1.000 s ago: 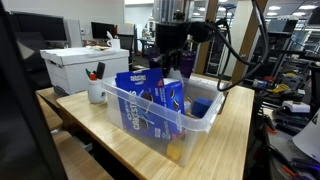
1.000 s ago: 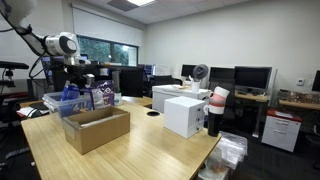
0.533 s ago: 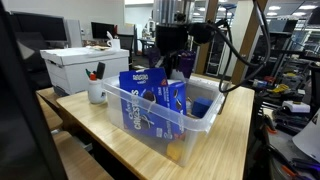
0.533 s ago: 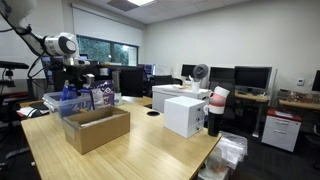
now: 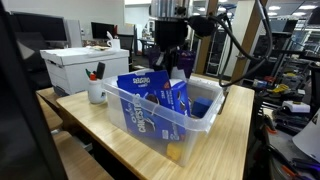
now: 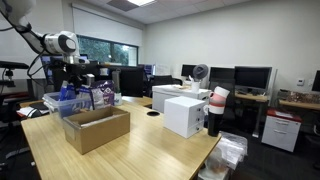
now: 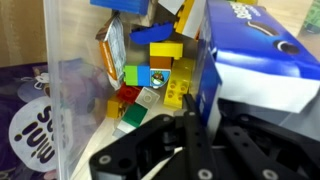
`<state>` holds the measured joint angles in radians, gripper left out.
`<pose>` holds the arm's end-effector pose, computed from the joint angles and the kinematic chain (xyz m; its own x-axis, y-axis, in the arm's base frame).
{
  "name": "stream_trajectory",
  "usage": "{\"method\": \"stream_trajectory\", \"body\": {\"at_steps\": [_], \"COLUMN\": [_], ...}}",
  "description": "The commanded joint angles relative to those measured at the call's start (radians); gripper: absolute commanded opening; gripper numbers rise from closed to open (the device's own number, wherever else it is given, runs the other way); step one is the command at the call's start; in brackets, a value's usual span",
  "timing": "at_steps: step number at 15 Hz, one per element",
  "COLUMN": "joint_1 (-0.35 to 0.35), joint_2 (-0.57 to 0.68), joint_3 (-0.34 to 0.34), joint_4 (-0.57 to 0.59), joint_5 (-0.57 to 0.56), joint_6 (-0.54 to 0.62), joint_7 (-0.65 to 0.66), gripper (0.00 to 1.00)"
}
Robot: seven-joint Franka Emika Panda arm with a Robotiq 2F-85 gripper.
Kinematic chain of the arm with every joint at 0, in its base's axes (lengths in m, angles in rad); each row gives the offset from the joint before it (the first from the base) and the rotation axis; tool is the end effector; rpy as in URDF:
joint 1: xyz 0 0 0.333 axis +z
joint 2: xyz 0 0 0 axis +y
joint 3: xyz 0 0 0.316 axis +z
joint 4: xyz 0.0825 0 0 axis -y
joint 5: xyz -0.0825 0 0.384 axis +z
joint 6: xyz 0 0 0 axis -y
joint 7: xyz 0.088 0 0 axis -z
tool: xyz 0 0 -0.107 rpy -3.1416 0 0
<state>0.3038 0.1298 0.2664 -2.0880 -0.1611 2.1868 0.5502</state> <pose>0.4788 0.2974 0.3631 0.9932 0.1141 0.0246 0.1112 -0.9891 0.0961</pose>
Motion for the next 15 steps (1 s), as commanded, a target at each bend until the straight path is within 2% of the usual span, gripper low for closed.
{"method": "stream_trajectory", "body": {"at_steps": [1, 5, 7, 15], "joint_1": [0.011, 0.002, -0.008, -0.042], "joint_2": [-0.071, -0.111, -0.147, -0.315], "joint_3": [-0.003, 0.002, 0.002, -0.054], "joint_4": [0.044, 0.108, 0.12, 0.101], "joint_5": [-0.015, -0.026, -0.025, 0.067], "joint_6": [-0.036, -0.044, -0.099, -0.245], "joint_7": [-0.047, -0.062, -0.148, -0.685], "gripper": [0.04, 0.04, 0.32, 0.77]}}
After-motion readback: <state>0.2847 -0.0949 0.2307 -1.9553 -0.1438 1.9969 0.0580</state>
